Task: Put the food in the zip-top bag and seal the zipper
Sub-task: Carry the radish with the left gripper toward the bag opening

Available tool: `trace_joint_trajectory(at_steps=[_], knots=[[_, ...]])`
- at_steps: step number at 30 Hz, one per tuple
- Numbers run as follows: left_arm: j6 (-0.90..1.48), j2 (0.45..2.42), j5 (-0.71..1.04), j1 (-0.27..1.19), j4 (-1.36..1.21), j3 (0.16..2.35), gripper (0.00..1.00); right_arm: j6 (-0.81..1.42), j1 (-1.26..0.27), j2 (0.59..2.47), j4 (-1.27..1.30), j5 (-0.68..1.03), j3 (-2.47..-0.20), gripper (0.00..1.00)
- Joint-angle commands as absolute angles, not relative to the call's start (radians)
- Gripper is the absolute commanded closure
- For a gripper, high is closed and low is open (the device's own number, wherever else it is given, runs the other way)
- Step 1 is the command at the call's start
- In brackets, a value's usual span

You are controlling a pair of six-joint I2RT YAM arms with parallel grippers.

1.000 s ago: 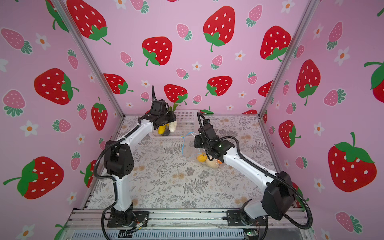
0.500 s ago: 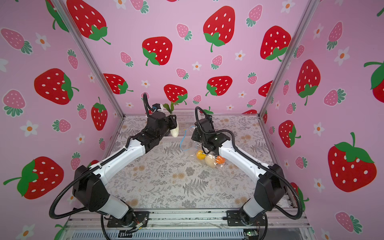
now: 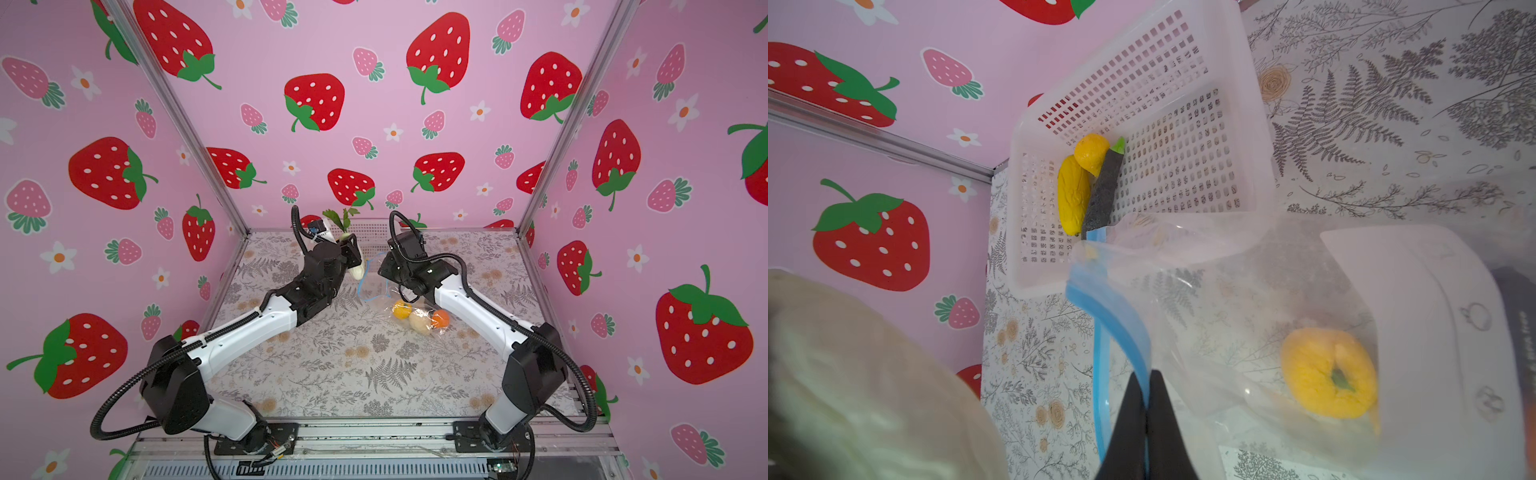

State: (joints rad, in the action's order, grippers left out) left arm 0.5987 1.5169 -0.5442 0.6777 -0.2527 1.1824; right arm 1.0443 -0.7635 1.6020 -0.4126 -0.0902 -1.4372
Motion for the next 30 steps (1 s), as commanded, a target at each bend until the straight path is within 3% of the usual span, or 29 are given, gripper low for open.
trace_joint_trajectory(at_steps=[1, 30], knots=[[0.608, 1.536, -0.613, 0.691, -0.366, 1.169, 0.72, 1.102, -0.759, 1.567, -0.41, -0.045, -1.451, 1.0], [0.51, 1.712, -0.747, 0.775, -0.555, 1.156, 0.68, 1.129, -0.701, 1.564, -0.356, 0.042, -1.505, 0.99]])
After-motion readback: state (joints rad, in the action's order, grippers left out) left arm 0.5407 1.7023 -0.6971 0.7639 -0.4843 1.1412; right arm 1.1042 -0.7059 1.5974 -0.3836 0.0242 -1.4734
